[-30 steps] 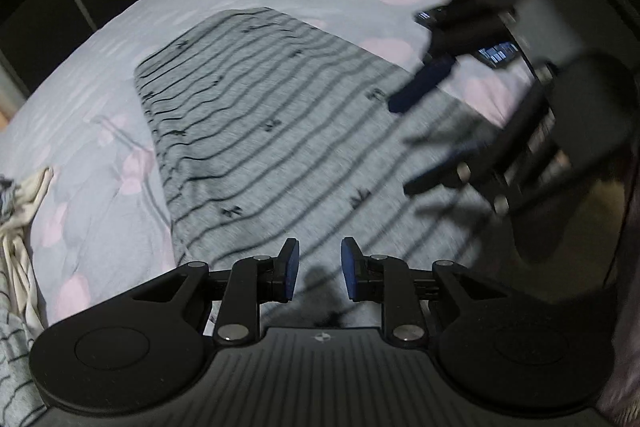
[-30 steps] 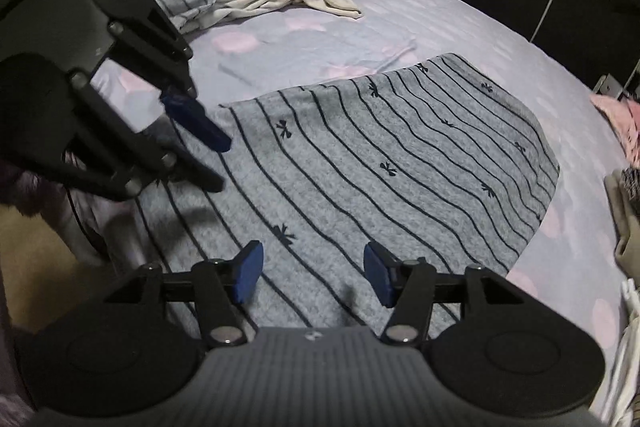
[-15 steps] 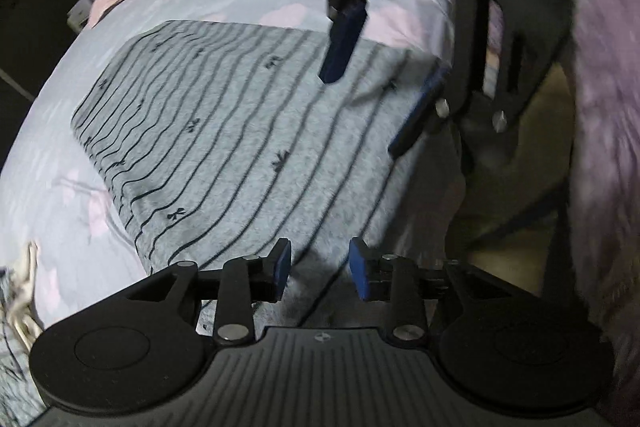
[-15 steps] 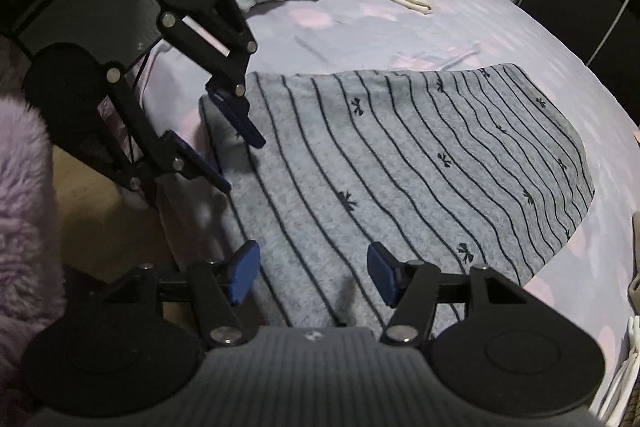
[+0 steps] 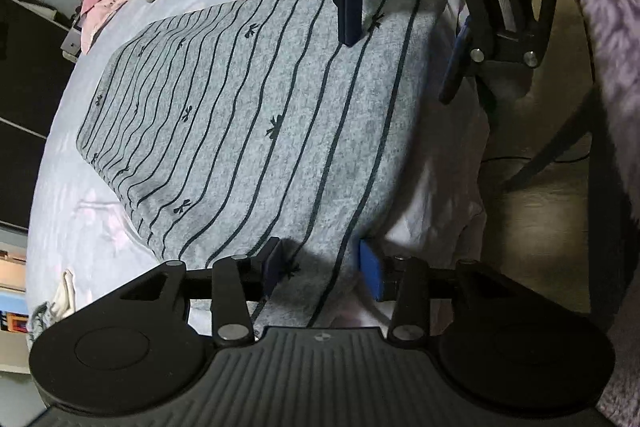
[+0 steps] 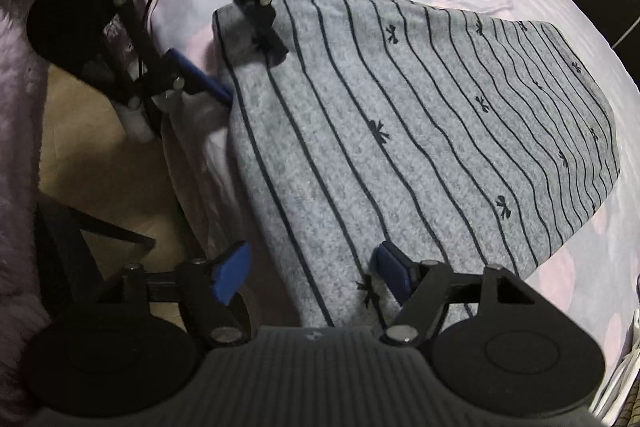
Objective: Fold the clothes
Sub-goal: 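Move both open tools to the edge of the grey striped garment, then grasp the garment edge with both tools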
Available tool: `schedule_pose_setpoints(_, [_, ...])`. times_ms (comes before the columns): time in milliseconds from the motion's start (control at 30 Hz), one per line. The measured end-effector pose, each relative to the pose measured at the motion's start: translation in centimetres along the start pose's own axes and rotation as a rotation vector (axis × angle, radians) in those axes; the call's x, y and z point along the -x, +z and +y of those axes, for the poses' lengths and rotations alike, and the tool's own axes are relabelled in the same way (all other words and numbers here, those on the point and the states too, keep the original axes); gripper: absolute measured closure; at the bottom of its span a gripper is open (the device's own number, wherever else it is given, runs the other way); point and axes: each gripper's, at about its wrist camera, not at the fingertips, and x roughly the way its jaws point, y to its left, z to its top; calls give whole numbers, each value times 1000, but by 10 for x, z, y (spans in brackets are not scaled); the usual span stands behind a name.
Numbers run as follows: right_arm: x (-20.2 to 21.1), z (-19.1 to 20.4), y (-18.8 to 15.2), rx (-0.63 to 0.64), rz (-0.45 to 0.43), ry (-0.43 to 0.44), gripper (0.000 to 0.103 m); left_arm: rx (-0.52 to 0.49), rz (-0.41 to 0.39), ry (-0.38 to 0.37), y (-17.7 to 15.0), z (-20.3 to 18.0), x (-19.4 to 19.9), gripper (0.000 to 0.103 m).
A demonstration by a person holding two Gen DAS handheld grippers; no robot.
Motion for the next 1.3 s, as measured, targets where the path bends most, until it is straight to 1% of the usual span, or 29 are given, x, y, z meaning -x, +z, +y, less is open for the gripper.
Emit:
schedule_pose_setpoints(167, [-4,5,0,39,14,-20,27,-31,7,16,-1,-6,-1,62])
schedule_pose_setpoints(267, [-3,5,0,41,15,-39,29,-35,6,20,-2,-7,0,62])
schedule_pose_setpoints(300, [-3,4,-1,39,16,-49,31,-35,5,24,-3,-7,1,62])
schedule_pose_setpoints(333, [-2,3,-1,40,15,-62,35,-33,4,26,-3,-7,2,62])
schedule_pose_setpoints(367, [-1,2,-2,40,13,-72,43,-30,2,27,-3,-7,3,62])
schedule_pose_setpoints(433, [1,2,-3,40,8,-84,48,-33,-1,31,-3,-8,4,61])
schedule_pose_setpoints(500, [2,1,-4,43,6,-95,49,-46,-3,32,-3,-10,5,61])
schedule_pose_setpoints(533, [2,2,-4,48,7,-98,49,-55,-2,30,-3,-12,5,59])
schedule_pose_setpoints(567, [2,3,-5,54,9,-100,45,-64,-2,28,-3,-13,5,55])
schedule_pose_setpoints(600, [2,4,-5,59,13,-98,40,-78,7,28,-4,-15,3,54])
schedule_pose_setpoints(667, [0,7,-6,78,24,-107,39,-117,27,57,-7,-19,0,54])
schedule_pose_setpoints(767, [-2,6,-10,90,50,-155,39,-163,51,95,-13,-21,-1,52])
schedule_pose_setpoints(833, [-4,5,-13,96,61,-181,40,-182,51,107,-15,-23,-2,51])
schedule_pose_setpoints(967, [-8,9,-15,134,67,-198,40,-253,51,141,-17,-32,-7,47])
schedule_pose_setpoints(1033, [-8,11,-15,146,66,-207,44,-267,48,150,-17,-34,-9,46])
schedule_pose_setpoints(1133, [-5,11,-16,146,57,-214,51,-258,49,149,-17,-31,-9,45])
schedule_pose_setpoints(1167, [-4,11,-16,147,54,-218,54,-249,53,145,-16,-30,-9,48])
schedule_pose_setpoints(1200, [-3,11,-16,147,49,-222,61,-241,56,143,-15,-28,-8,51])
schedule_pose_setpoints(1267, [0,12,-14,147,39,-230,70,-230,59,146,-13,-26,-7,67])
schedule_pose_setpoints(1300, [2,12,-13,147,35,-234,72,-230,58,150,-12,-25,-6,72])
